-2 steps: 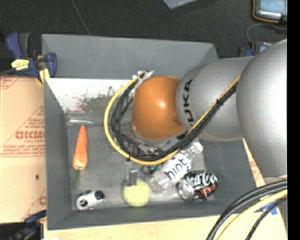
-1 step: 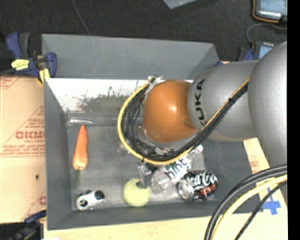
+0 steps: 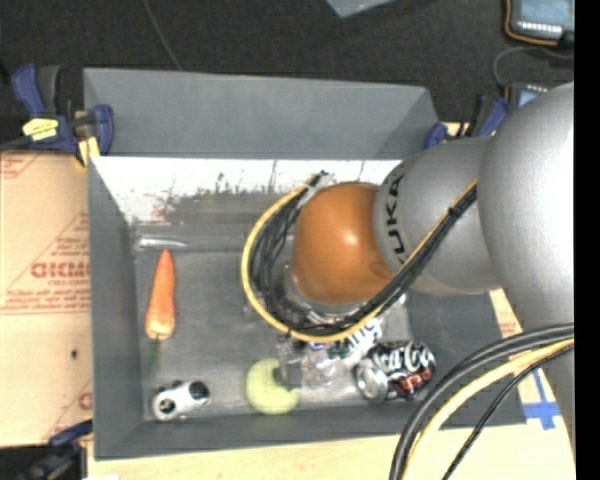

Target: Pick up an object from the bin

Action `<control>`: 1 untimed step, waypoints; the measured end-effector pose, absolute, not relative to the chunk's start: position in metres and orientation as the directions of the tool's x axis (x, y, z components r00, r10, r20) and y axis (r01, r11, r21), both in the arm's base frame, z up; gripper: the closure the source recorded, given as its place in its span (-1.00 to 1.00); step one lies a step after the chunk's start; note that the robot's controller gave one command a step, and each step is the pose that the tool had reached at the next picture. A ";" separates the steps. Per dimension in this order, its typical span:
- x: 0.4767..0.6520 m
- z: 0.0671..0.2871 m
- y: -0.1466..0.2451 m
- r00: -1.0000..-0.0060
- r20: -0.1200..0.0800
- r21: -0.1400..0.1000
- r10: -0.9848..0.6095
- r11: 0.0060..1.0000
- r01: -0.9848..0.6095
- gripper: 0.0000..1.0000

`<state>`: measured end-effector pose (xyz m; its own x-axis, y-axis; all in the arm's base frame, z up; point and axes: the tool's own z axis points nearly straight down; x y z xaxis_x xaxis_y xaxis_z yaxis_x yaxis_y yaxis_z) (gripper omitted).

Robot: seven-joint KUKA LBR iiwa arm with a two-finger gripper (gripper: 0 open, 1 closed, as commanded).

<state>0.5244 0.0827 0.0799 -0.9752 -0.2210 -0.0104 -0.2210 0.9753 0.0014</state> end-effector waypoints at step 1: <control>0.493 0.075 0.060 -0.966 -0.006 0.000 -0.258 0.966 -0.258 1.00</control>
Offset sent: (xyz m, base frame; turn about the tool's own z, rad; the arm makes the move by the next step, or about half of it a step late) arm 0.0000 0.0000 0.0000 0.0000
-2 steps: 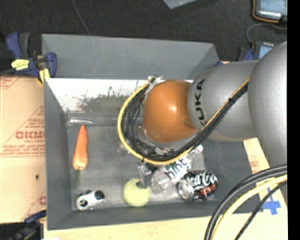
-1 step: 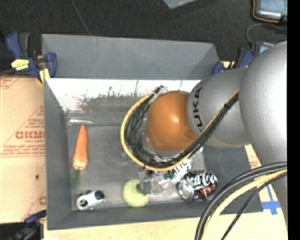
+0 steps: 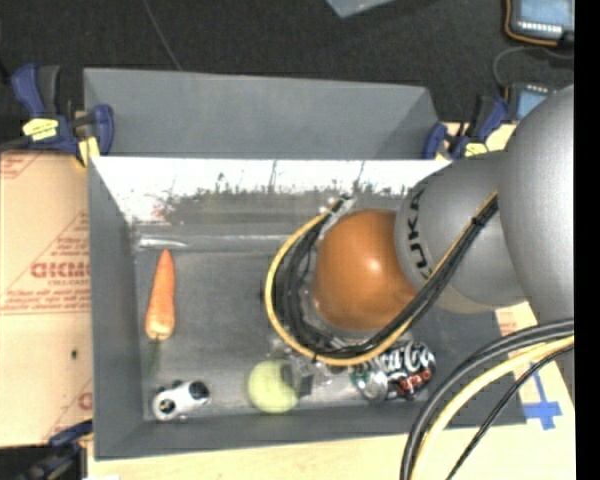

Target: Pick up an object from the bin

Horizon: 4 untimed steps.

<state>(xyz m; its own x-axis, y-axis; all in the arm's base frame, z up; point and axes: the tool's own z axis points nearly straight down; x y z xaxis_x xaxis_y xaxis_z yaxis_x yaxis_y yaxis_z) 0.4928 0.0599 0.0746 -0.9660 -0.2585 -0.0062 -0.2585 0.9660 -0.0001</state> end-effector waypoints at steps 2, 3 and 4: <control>0.488 0.124 0.049 -0.953 0.000 0.001 -0.302 0.953 -0.302 1.00; 0.510 0.185 0.044 -0.905 -0.005 -0.001 -0.425 0.905 -0.425 1.00; 0.516 0.200 0.043 -0.887 -0.006 -0.002 -0.461 0.887 -0.461 1.00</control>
Offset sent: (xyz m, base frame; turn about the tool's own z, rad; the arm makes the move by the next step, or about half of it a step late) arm -0.0039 -0.0138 0.0697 -0.0598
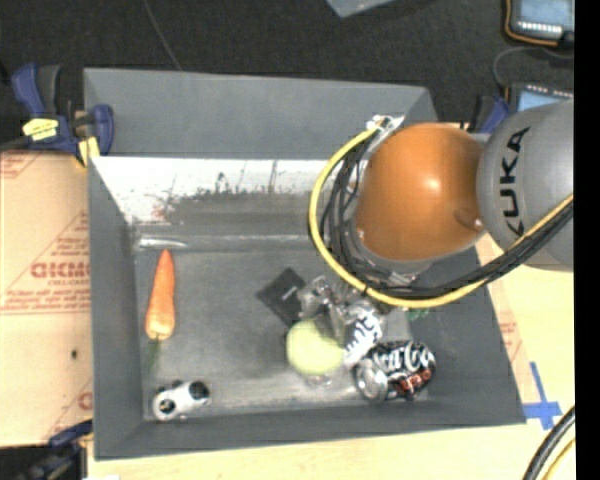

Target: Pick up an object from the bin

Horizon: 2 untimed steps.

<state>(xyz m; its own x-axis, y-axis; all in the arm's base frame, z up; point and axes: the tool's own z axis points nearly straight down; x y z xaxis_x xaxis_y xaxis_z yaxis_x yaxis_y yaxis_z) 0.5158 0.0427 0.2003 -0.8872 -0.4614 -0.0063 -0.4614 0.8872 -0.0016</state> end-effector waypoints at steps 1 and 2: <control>0.505 0.228 0.056 -0.878 -0.008 -0.002 -0.478 0.878 -0.478 1.00; 0.527 0.216 0.062 -0.825 -0.015 -0.007 -0.565 0.825 -0.565 1.00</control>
Offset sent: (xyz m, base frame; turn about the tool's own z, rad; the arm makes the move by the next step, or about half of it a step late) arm 0.0439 0.0230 -0.0196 -0.3304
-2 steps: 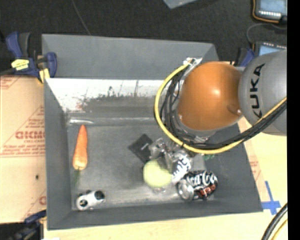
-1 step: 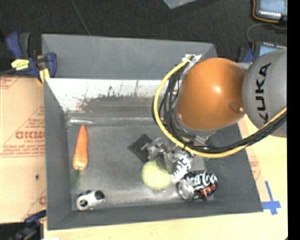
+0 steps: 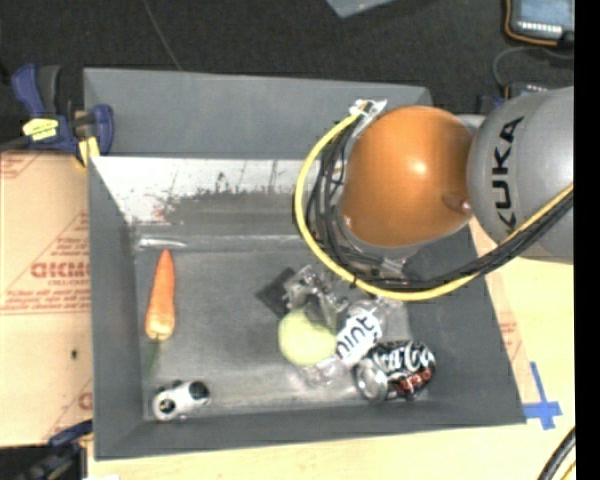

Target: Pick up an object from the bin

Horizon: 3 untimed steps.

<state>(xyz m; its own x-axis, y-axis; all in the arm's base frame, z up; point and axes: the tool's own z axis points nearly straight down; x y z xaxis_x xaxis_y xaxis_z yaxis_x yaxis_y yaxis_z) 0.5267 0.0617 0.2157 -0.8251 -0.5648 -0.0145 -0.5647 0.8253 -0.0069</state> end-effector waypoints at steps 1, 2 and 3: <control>0.535 0.194 0.069 -0.698 -0.009 -0.006 -0.716 0.698 -0.716 1.00; 0.533 0.189 0.068 -0.711 -0.010 -0.004 -0.703 0.711 -0.703 1.00; 0.547 0.177 0.061 -0.608 -0.014 -0.013 -0.794 0.608 -0.794 1.00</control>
Offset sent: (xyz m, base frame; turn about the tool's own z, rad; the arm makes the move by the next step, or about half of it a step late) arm 0.0068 0.0006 -0.0046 -0.2037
